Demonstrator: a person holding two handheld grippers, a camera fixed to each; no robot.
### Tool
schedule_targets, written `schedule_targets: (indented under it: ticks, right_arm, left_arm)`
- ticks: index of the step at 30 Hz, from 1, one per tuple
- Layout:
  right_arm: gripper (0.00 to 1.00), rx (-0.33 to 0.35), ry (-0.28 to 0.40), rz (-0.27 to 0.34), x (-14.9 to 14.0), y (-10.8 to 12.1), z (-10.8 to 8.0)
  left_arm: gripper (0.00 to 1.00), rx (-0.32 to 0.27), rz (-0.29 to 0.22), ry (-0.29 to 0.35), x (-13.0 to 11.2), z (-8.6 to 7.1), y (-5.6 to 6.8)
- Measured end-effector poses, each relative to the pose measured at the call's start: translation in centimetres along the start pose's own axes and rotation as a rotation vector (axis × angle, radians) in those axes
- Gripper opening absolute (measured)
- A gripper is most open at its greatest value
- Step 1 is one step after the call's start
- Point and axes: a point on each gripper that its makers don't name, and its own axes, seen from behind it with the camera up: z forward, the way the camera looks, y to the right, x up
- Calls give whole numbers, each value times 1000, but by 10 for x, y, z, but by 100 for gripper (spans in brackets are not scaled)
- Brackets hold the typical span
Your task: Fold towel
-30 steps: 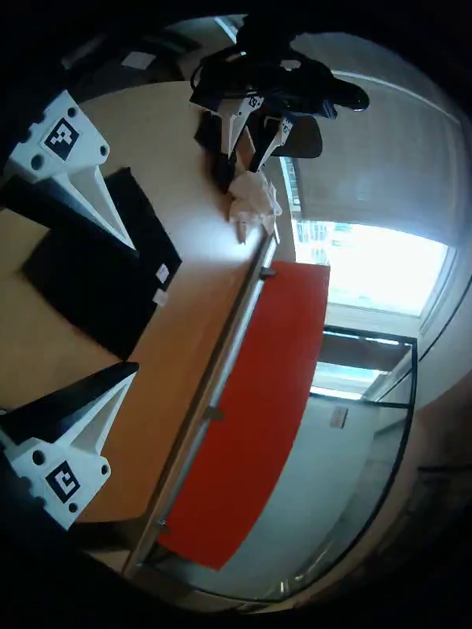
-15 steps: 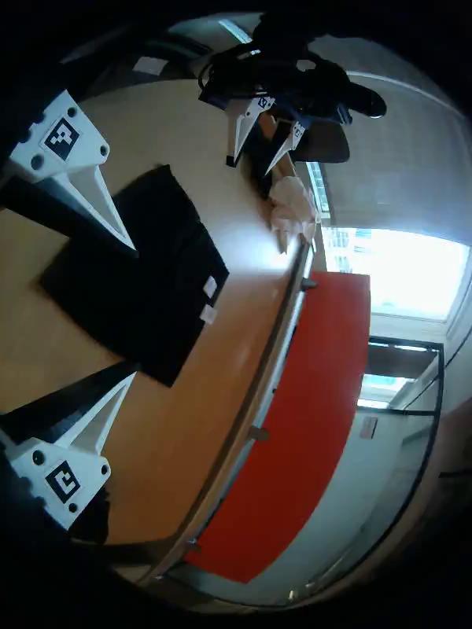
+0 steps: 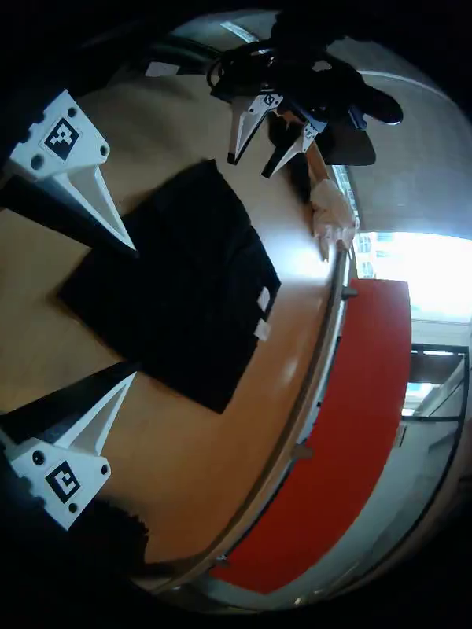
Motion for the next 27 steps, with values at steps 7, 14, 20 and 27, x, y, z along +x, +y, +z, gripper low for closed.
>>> schedule_targets:
  ticks: [7,14,20,27]
  right_arm:
    - [100,32,-62,21,-28,-7,12]
    - [100,49,-111,19,-51,-9,13]
    - [100,55,-136,24,-62,-7,13]
    - [97,64,-143,21,-67,-6,16]
  left_arm:
    - [96,-31,-7,-52,-23,12,10]
    - [96,-62,-14,-99,-42,18,18]
    - [96,-70,-29,-118,-49,22,20]
    - [96,-78,-26,-112,-49,23,21]
